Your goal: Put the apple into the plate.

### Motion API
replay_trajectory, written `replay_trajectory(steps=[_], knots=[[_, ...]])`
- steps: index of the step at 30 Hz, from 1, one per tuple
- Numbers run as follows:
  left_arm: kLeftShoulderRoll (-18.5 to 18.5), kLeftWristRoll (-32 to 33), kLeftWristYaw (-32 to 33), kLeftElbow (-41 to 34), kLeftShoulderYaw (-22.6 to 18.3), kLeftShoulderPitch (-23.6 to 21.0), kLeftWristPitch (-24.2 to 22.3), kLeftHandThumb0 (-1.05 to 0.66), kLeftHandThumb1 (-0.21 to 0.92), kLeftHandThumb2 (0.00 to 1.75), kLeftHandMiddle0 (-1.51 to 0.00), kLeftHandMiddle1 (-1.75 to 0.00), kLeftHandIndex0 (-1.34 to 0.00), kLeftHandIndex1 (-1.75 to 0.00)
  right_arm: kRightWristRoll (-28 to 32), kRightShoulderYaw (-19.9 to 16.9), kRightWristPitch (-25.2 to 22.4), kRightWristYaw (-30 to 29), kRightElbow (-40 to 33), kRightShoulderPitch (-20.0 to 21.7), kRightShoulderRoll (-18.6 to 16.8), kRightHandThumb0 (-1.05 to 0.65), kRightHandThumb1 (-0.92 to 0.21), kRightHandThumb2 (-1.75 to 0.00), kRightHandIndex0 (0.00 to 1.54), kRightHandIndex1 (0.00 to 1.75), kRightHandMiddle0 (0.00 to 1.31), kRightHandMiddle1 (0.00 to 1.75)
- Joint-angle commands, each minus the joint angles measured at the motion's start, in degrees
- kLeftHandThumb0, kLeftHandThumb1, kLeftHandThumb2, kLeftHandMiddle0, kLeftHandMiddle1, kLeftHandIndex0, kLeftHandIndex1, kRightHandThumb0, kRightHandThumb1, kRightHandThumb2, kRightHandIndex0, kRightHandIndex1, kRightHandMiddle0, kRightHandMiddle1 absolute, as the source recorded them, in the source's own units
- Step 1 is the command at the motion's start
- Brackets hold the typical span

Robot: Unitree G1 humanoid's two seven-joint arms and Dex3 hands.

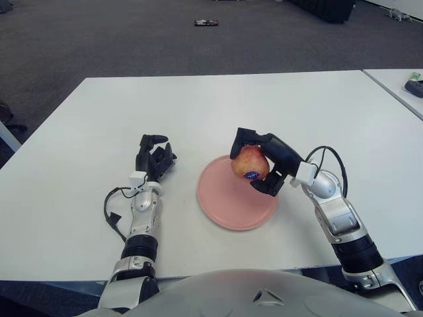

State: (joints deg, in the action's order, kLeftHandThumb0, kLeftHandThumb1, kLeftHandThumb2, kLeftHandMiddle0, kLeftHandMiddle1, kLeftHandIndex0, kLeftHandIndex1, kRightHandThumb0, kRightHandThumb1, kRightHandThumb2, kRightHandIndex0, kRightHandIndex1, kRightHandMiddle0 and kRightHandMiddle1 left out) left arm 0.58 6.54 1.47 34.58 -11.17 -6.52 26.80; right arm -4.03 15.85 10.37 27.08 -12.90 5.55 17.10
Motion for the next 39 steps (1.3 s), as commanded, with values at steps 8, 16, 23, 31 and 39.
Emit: replay_trajectory(steps=[8,16,23,31,39], knots=[[0.5,-0.2,0.4,3.1,0.0,2.3,-2.1,-0.37,0.74,0.79,-0.73,-1.75,-0.30,-1.75,-3.9,3.1,-1.0,2.1,1.2,1.8,0.9,0.00,0.01,-1.66,0.90,1.64,0.62,1.75],[0.3,-0.6,0.8,3.2,0.1,2.2,-2.3,-0.37,0.73,0.79,-0.74,-1.75,-0.31,-1.75,-9.2,4.3,0.3,0.9,1.9,1.9,1.7,0.00,-0.01,-1.64,0.88,1.64,0.61,1.75],[0.3,-0.8,1.0,3.5,0.1,2.2,-1.7,-0.37,0.74,0.79,-0.75,-1.75,-0.30,-1.75,-18.2,6.0,-1.2,-1.6,1.1,1.5,2.5,0.00,-0.03,-1.62,0.87,1.64,0.60,1.75],[0.4,-0.3,0.5,3.4,0.0,2.3,-1.8,-0.37,0.74,0.79,-0.75,-1.75,-0.30,-1.75,-27.7,8.1,-4.1,-4.2,1.2,1.1,2.3,0.00,-0.08,-1.56,0.79,1.71,0.59,1.69],[0.4,-0.2,0.6,3.5,0.0,2.3,-1.6,-0.37,0.74,0.79,-0.76,-1.75,-0.30,-1.75,-32.9,9.5,-2.8,-5.9,2.3,1.4,3.6,-0.20,-0.48,-0.95,0.19,1.49,0.20,1.41]])
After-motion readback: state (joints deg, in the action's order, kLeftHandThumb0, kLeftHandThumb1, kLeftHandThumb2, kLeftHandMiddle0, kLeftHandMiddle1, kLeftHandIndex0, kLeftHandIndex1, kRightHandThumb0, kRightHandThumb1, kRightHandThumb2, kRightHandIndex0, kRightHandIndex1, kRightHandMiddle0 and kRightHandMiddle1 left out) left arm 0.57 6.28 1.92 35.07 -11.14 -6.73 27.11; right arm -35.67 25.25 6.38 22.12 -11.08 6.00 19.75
